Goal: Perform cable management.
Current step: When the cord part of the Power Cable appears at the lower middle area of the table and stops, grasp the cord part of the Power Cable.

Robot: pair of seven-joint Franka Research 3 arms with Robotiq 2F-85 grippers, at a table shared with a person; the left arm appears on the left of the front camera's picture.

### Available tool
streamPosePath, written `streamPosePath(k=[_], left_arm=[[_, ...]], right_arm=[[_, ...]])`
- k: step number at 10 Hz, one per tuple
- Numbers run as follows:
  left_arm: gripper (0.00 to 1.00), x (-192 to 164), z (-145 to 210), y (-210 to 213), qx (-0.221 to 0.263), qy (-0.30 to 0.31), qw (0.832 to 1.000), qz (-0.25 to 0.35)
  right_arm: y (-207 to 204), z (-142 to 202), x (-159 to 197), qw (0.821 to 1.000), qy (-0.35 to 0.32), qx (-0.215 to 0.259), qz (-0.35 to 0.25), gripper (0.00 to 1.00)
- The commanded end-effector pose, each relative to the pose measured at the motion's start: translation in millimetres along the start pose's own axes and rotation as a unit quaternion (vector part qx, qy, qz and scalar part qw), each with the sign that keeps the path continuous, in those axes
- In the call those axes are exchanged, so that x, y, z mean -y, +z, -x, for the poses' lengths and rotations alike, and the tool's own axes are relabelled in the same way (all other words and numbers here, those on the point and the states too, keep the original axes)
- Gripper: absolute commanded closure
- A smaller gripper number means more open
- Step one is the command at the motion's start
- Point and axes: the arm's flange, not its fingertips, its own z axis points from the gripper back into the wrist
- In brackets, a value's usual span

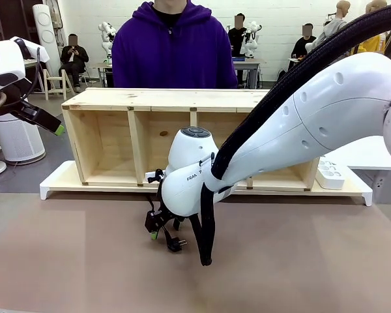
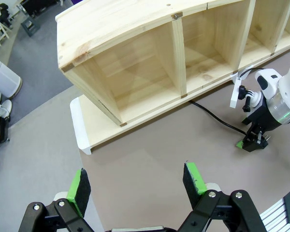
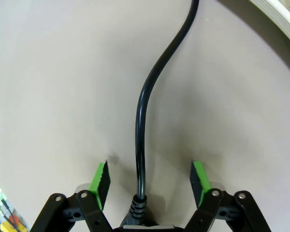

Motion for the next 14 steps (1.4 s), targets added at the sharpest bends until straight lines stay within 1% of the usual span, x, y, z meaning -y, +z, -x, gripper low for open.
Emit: streamPosePath(k=[1,4,6,8,9,10,11,12,13,14], left_arm=[[0.00,0,-2,-2,0.007,0.006,1.000,0.002],[0.00,0,-2,-2,0.007,0.006,1.000,0.002],[0.00,0,-2,-2,0.007,0.006,1.000,0.002],[0.00,0,-2,-2,0.007,0.006,1.000,0.002],[0.00,0,-2,-2,0.007,0.006,1.000,0.002],[0.00,0,-2,-2,0.007,0.006,1.000,0.002],[0.00,0,-2,-2,0.007,0.006,1.000,0.002],[0.00,0,-2,-2,0.007,0.006,1.000,0.002],[0.00,0,-2,-2,0.007,0.006,1.000,0.002],[0.00,0,-2,-2,0.007,0.006,1.000,0.002]], right_arm=[[5,0,-3,1.000,-0.014,-0.004,0.003,0.00],[6,1,-5,1.000,-0.014,-0.012,0.012,0.00],[3,9,-5,0.999,-0.035,-0.030,0.008,0.00],[3,18,-7,0.998,-0.046,-0.028,0.011,0.00],[5,22,-10,0.999,-0.041,-0.026,0.021,0.00],[6,23,-10,0.998,-0.041,-0.031,0.035,0.19],[7,22,-10,0.998,-0.046,-0.033,0.038,0.19],[7,23,-10,0.997,-0.046,-0.036,0.040,0.38],[7,25,-10,0.997,-0.047,-0.040,0.042,0.23],[7,24,-10,0.997,-0.050,-0.039,0.043,0.56]])
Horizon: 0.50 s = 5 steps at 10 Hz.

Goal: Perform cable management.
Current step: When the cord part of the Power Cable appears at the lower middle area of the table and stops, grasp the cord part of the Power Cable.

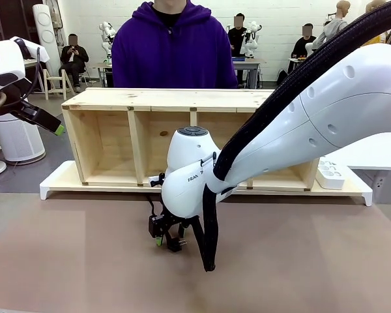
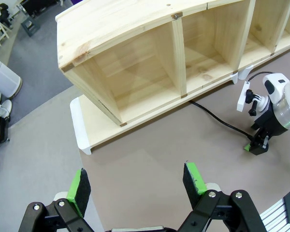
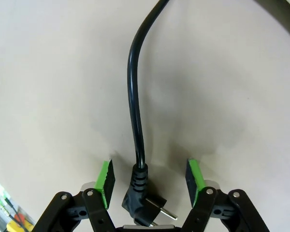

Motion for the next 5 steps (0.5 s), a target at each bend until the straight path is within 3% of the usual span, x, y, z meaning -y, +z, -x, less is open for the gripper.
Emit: streamPosePath(k=[1,2,3,4,5], left_arm=[[0.00,-0.1,-2.2,-2.2,0.007,0.006,1.000,0.002],[0.00,-0.1,-2.2,-2.2,0.007,0.006,1.000,0.002],[0.00,-0.1,-2.2,-2.2,0.007,0.006,1.000,0.002],[0.00,-0.1,-2.2,-2.2,0.007,0.006,1.000,0.002],[0.00,-0.1,-2.2,-2.2,0.007,0.006,1.000,0.002]], right_arm=[[1.7,4.9,-1.3,1.000,-0.011,-0.001,0.021,0.42],[1.5,5.3,-1.5,1.000,-0.009,-0.002,0.022,0.75],[1.5,5.1,-1.8,1.000,-0.007,-0.002,0.024,0.61],[2.6,3.4,-1.7,1.000,-0.006,0.001,0.025,0.94],[3.0,2.3,-1.6,1.000,-0.005,0.001,0.025,0.80]])
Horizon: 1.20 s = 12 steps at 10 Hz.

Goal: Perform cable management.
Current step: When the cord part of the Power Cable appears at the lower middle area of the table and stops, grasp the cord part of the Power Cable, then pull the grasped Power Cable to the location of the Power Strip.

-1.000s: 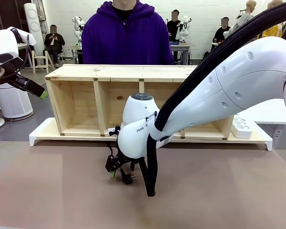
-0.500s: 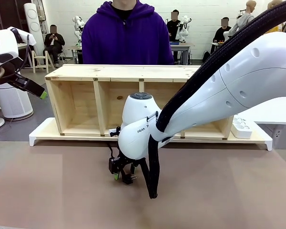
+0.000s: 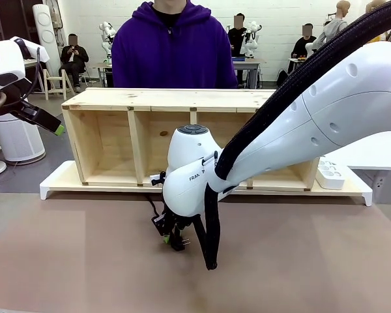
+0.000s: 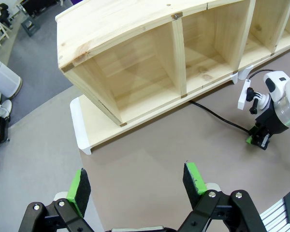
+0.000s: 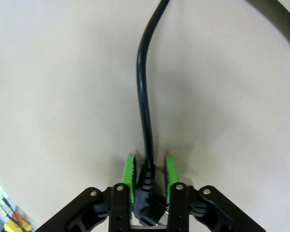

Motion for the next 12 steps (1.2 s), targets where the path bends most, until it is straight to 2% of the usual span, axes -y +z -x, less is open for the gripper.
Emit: streamPosePath(k=[1,12], left_arm=[[0.00,-0.1,-2.2,-2.2,0.007,0.006,1.000,0.002],[0.00,-0.1,-2.2,-2.2,0.007,0.006,1.000,0.002]], right_arm=[[-1.6,3.4,-4.5,1.000,-0.006,-0.001,0.017,1.00],[0.1,-0.1,-0.1,1.000,0.000,0.000,0.000,1.00]])
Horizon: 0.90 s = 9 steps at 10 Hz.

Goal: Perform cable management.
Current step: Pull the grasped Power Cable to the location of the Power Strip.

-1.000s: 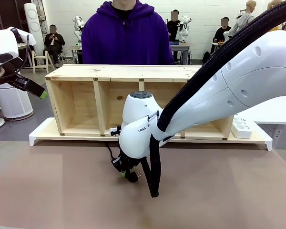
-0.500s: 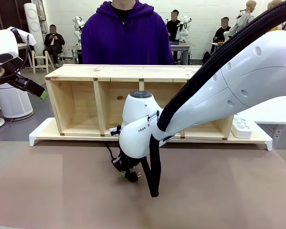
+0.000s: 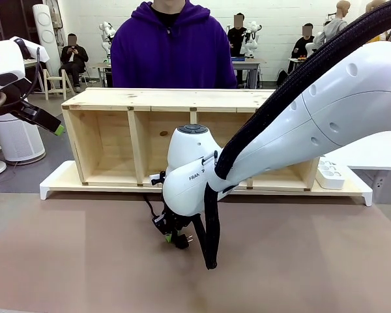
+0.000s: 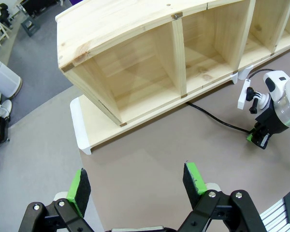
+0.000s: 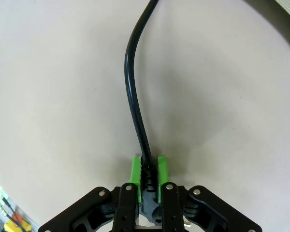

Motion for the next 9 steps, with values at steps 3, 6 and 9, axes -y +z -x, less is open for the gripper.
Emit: streamPosePath(k=[3,6,9], left_arm=[[0.00,0,-2,-2,0.007,0.006,1.000,0.002],[0.00,0,-2,-2,0.007,0.006,1.000,0.002],[0.00,0,-2,-2,0.007,0.006,1.000,0.002]], right_arm=[[-1,1,0,1.000,0.000,-0.001,0.000,1.00],[0,0,0,1.000,0.000,0.000,0.000,0.84],[35,21,-8,0.998,-0.031,0.036,0.036,0.84]])
